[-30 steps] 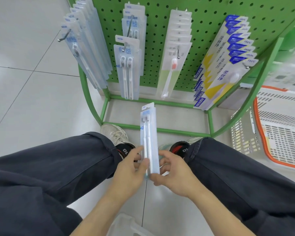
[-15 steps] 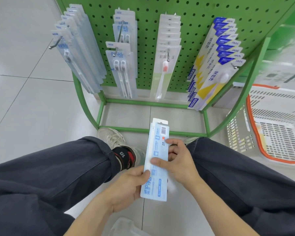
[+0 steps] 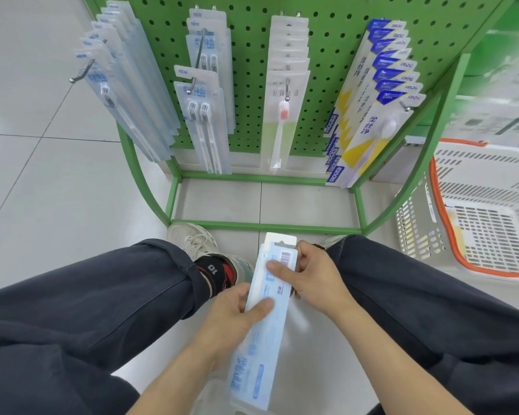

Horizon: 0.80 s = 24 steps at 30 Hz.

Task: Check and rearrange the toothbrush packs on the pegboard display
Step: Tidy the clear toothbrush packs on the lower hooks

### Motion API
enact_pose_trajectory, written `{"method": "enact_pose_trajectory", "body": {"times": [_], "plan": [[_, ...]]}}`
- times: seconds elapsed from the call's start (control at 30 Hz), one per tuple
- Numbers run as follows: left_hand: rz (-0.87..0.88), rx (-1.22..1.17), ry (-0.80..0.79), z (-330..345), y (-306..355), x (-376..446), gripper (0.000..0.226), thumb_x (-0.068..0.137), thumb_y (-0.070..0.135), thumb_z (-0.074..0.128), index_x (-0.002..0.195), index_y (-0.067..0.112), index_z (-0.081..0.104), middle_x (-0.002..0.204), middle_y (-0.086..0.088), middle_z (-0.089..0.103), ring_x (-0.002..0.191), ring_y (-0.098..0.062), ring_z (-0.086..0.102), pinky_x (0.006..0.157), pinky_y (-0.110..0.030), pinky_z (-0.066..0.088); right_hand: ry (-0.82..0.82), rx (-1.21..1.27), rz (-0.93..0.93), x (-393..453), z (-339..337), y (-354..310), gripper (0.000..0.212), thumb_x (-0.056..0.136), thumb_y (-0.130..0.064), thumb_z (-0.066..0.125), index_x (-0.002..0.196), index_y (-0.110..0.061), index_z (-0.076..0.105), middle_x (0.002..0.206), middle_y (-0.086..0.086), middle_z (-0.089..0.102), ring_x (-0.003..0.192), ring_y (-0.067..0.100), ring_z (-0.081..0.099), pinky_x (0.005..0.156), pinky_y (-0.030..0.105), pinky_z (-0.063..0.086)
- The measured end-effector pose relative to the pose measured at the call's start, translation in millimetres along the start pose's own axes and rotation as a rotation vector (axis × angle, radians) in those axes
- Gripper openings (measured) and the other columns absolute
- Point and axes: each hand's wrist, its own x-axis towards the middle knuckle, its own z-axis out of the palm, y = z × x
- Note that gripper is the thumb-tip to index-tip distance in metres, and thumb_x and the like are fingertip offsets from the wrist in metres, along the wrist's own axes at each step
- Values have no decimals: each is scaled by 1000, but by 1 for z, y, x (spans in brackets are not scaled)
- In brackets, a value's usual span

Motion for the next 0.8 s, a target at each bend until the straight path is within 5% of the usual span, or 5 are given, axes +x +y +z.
{"method": "enact_pose_trajectory", "body": {"times": [0.17, 0.3, 0.43, 0.63, 0.8], "plan": [[95, 410, 154, 3, 0, 2, 34, 95, 44, 62, 104, 12, 65, 94, -1, 70, 74, -4, 60, 62, -8, 42, 76, 84, 44, -1, -7, -5, 33, 92, -18, 73, 64, -5, 62, 53, -2, 65, 42, 7, 56, 46, 19, 44], [232, 547, 137, 6, 0, 0, 56, 86, 46, 74, 127, 43, 35, 123, 32, 46, 110, 23, 42, 84, 2, 33, 135, 92, 60, -2, -7, -5, 31, 95, -19, 62, 72, 1, 69, 57, 17, 66, 52, 25, 60, 56, 34, 50], [415, 824, 137, 7, -9, 4, 68, 98, 24, 61, 154, 31, 24, 153, 19, 33, 141, 0, 33, 106, -2, 17, 147, 136, 37, -2, -6, -12, 31, 95, -18, 61, 74, 5, 64, 53, 13, 63, 51, 22, 57, 58, 35, 49], [443, 554, 360, -7, 19, -10, 29, 97, 11, 61, 100, 39, 68, 68, 18, 63, 63, -3, 56, 60, -19, 42, 99, 80, -178, -12, 7, -34, 37, 78, -56, 78, 89, -23, 66, 83, -8, 64, 75, 9, 60, 67, 26, 50], [343, 30, 164, -28, 63, -27, 23, 94, 7, 68, 113, 18, 73, 101, -3, 78, 97, -24, 74, 88, -38, 59, 45, 132, -326, -22, 8, -54, 45, 83, -18, 82, 118, -30, 57, 116, -13, 66, 102, 12, 67, 77, 30, 57]]}}
